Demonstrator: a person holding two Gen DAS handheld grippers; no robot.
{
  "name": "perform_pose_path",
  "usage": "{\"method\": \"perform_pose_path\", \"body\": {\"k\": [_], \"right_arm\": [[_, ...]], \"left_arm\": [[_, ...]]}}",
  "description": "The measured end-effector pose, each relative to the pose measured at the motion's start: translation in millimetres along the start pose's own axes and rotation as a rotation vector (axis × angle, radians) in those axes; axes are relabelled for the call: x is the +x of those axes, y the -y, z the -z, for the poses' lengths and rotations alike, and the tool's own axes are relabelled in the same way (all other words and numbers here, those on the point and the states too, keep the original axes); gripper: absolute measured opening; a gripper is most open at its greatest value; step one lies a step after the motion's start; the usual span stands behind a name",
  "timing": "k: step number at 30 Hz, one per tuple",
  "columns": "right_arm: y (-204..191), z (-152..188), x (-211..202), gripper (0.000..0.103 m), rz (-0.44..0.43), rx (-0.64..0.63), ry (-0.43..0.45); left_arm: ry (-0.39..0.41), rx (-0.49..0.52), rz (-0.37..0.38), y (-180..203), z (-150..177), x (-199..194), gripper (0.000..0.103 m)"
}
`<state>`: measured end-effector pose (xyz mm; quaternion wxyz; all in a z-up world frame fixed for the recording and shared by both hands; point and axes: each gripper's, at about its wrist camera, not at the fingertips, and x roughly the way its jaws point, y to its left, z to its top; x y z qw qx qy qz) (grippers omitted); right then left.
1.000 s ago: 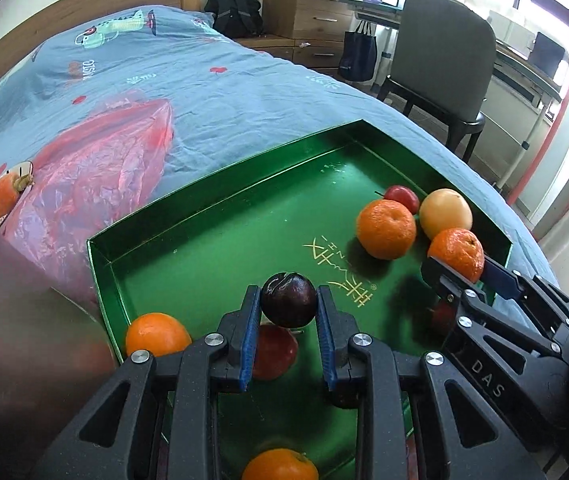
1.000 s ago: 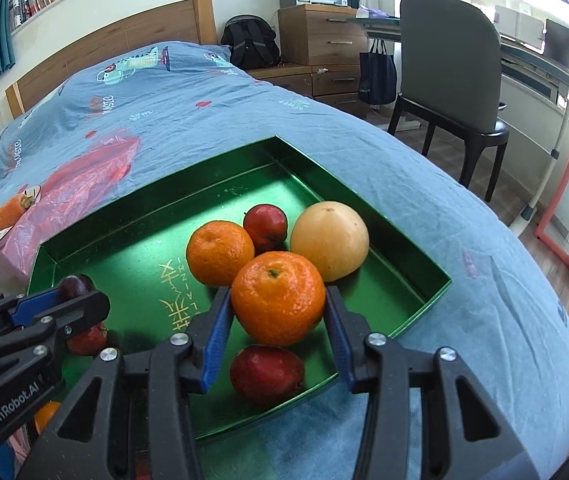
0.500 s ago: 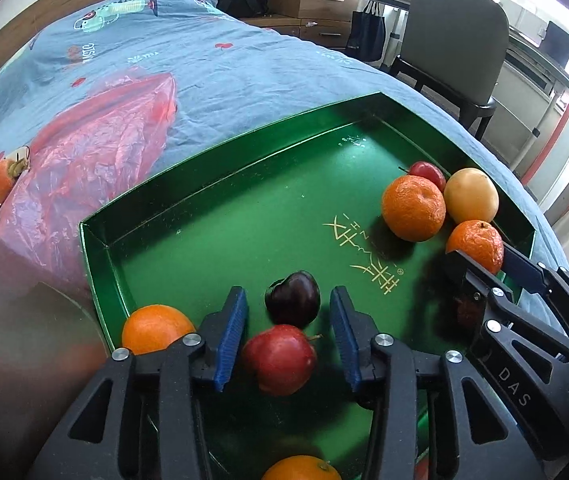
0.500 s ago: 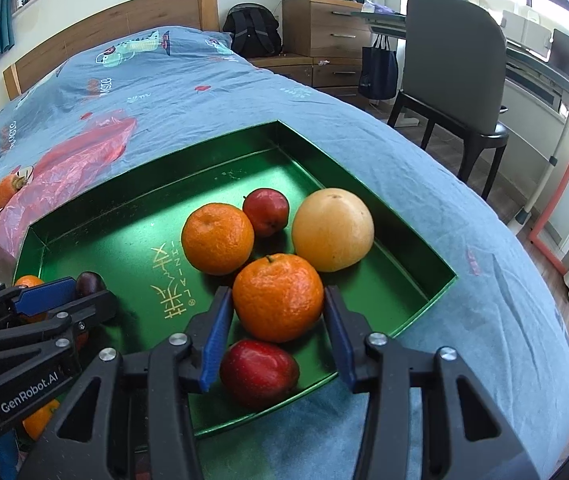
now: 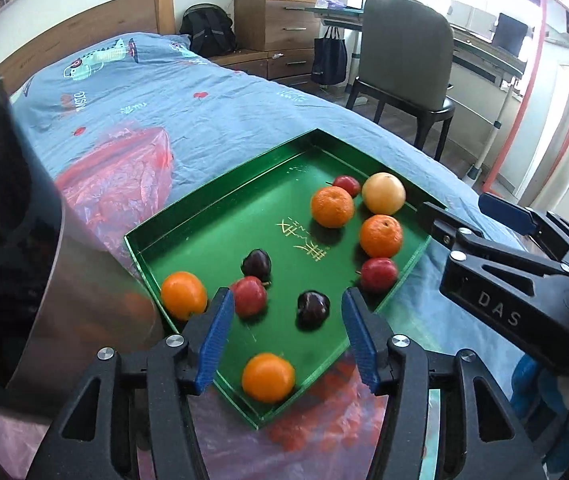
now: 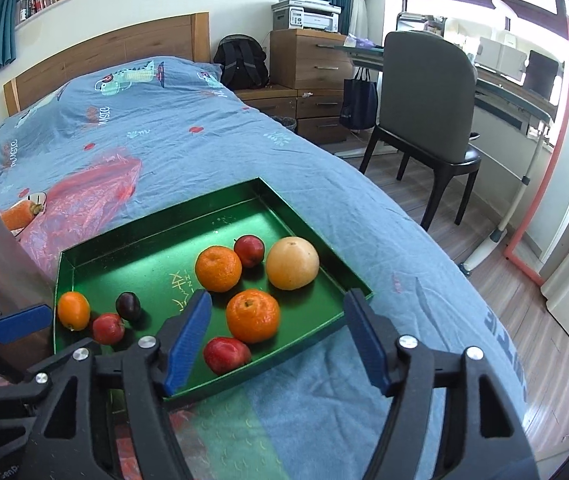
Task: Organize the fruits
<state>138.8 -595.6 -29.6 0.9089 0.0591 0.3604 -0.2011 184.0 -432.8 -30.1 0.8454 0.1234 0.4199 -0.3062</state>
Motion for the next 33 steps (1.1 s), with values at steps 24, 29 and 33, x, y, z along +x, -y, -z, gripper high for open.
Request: {"method": "perform_pose_path", "body": {"k": [24,29,33], "right_arm": [[-123,108,-179,0.103,-0.201,-0.074,-0.015],[-162,137,-199,0.103,-0.257,-0.1,-0.024],[-194,156,-214,0.103,-0.306,-0.175,-0.002]], "left_arm": [[0.1,-0.122,-0.139,-103,195,-214,0.063],[0.093,-0.223,-0.22,-134,245,-239,0.063],[0.115,-0.302,-0.276,-156,273,-257,0.079]]}}
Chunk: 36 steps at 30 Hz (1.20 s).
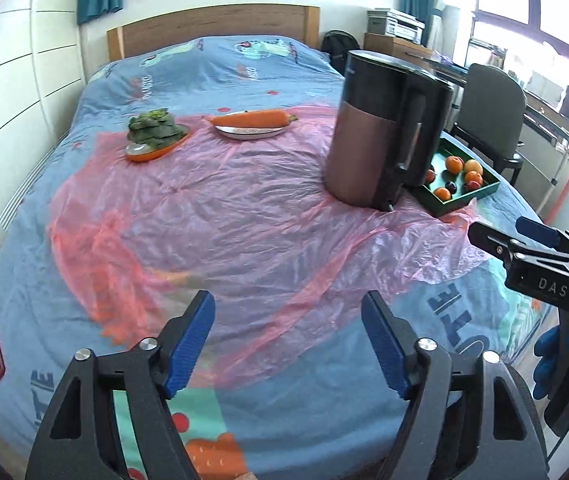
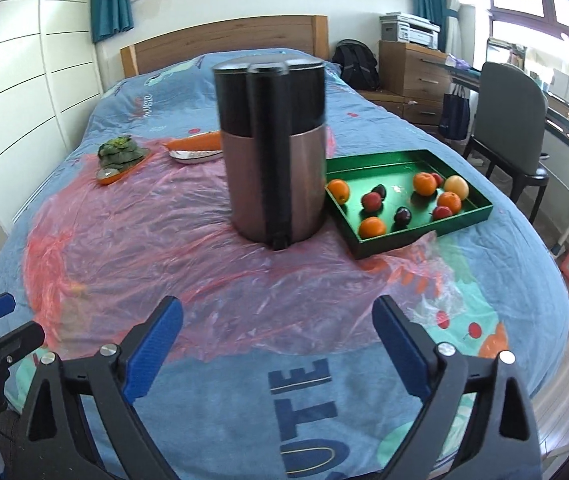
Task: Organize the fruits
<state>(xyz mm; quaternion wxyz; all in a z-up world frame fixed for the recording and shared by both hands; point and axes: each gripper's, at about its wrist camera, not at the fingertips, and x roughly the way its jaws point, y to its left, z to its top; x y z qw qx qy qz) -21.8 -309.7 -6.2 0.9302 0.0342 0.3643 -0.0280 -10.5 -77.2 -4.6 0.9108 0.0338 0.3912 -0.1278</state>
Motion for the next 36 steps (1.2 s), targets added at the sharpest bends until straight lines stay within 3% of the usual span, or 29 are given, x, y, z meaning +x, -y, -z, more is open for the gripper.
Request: {"method": "perform_pose_path", "body": {"k": [10,16,32,36], "right_arm": [[-47,10,-12,0.103,-0.045,-0.091,0.041],[-45,7,-17,0.103,-0.023,-0.091,0.064],[-27,4,-11,0.103,0.005,-0.057,0.057],[-19,5,-8,0.103,0.017,-0.042,0.054]], "left_arm": [[0.038,-0.129,-0.086,-52,19,-23,0.087],[0.044,-0.128,-0.118,-56,23,-25,0.097],[0.046,-0.13,-0.105,-55,20,-25,0.097],[0.042,-0.129,-0.105,-55,20,-24,0.102]]}}
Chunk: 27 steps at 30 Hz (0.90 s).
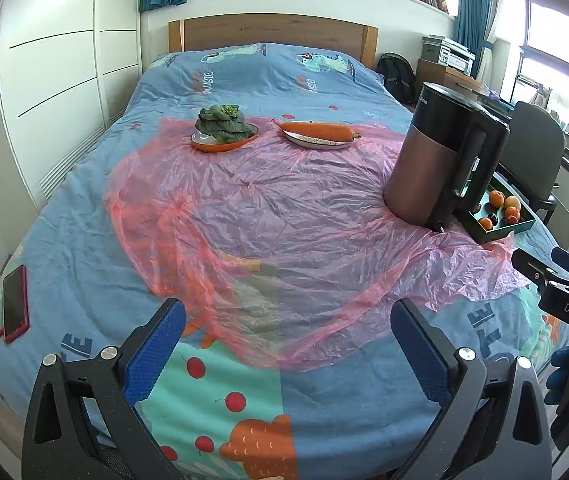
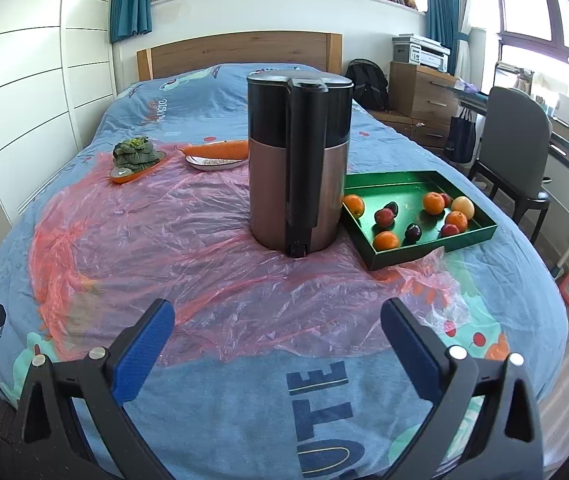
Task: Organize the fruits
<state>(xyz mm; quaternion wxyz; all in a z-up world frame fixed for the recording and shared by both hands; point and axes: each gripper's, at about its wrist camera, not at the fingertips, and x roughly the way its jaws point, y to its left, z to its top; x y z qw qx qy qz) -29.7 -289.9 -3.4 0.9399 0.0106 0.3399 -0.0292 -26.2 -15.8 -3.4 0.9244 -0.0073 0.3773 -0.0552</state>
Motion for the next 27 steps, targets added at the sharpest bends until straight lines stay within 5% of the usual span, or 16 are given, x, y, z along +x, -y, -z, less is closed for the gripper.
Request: {"method": "perform_pose_path", "body": {"k": [27], "right_arm": [[32,0,6,0.103,0.055,0.044,-0.009]], "left_arm": [[-0.013,-0.001,0.004,2,1,5,0.102]]}}
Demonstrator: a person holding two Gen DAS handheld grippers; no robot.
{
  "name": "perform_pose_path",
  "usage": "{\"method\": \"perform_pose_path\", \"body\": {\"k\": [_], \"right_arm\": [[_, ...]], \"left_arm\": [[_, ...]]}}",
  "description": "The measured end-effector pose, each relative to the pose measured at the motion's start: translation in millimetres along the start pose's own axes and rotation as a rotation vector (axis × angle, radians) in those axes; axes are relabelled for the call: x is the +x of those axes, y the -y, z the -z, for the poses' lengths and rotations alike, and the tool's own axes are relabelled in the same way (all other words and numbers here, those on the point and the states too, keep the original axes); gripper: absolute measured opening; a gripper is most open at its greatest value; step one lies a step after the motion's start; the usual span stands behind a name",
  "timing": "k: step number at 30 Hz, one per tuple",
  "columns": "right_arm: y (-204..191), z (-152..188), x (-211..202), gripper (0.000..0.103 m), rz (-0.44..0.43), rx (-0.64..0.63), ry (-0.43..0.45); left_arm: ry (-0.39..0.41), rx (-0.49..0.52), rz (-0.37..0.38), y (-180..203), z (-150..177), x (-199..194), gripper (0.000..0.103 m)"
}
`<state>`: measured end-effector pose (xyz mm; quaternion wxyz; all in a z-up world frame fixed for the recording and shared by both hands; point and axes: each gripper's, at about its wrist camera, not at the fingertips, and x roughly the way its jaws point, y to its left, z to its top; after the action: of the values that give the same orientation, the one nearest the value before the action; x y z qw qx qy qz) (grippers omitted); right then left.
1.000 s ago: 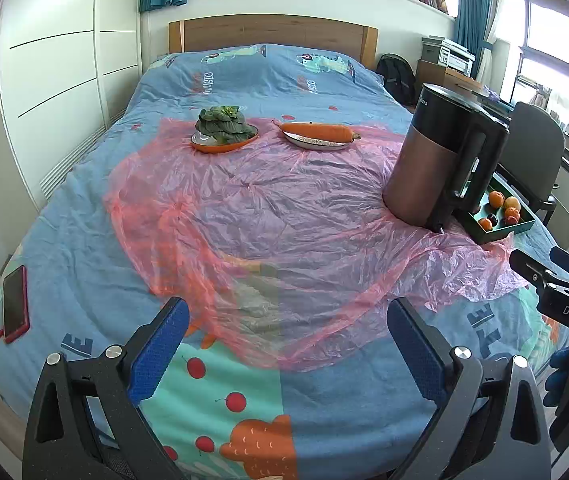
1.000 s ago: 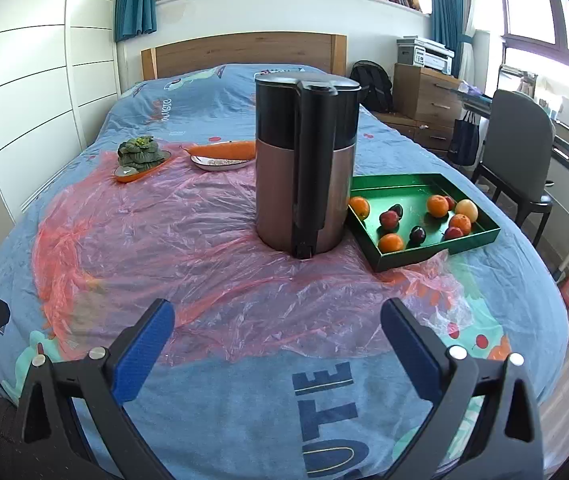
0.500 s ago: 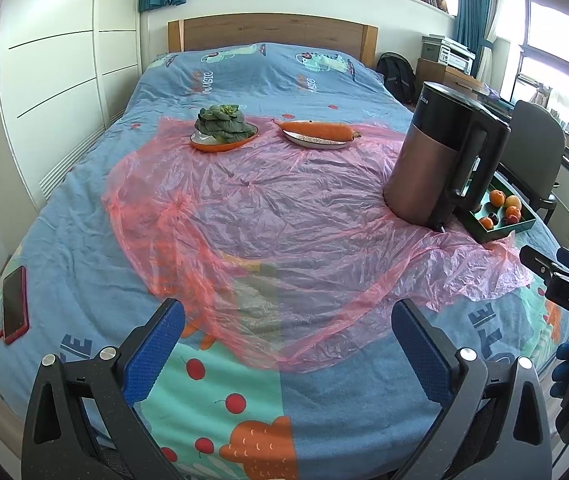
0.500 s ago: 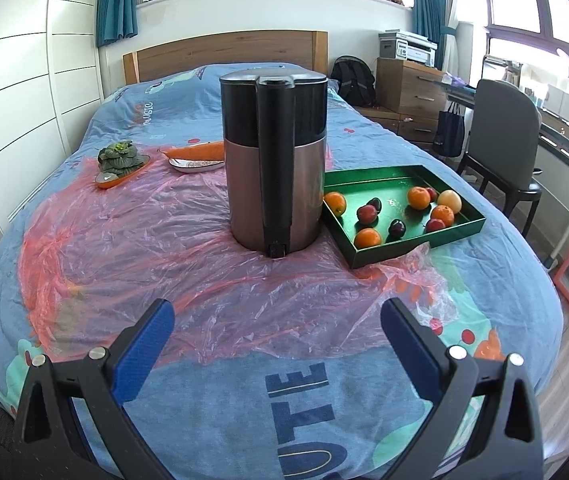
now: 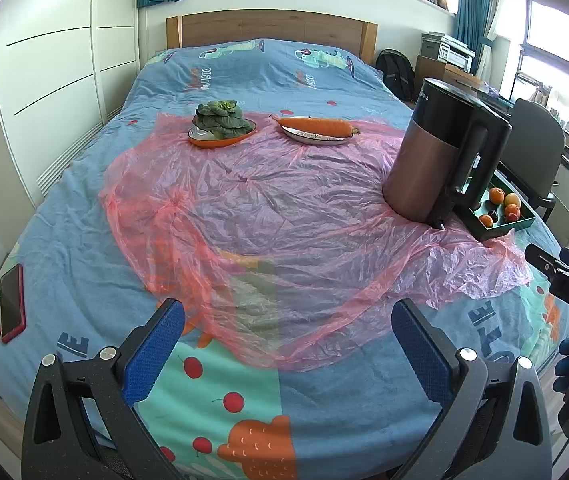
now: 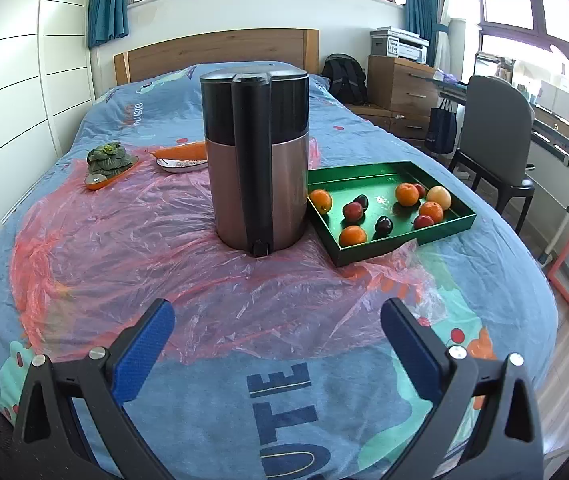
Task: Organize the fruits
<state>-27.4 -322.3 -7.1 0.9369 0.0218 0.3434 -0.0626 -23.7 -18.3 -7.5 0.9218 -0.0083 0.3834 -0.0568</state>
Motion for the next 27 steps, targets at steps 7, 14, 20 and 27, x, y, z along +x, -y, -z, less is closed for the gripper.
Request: {"method": "perform_pose_path", "body": {"k": [7,14,20,27], "right_arm": [[4,0,-1,0.103,0.012,-0.005,0.003],[14,-3,-5,0.103,0.022,-0.01,0.018],[23,-4,-3,0.103,0.025,0.01,0.019],[30,-5,-2,0.103,0.031,0.011,0.024]], "left_arm": [[-0.017,0.012,0.012,7,2,5,0.102],[-0.019,0.039,0.014,21,0,4,0.102],[-0.025,0.05,0.012,29,-1,5,0.102],[-0.026,0.06,0.015,35,-4,5,0.102]]}}
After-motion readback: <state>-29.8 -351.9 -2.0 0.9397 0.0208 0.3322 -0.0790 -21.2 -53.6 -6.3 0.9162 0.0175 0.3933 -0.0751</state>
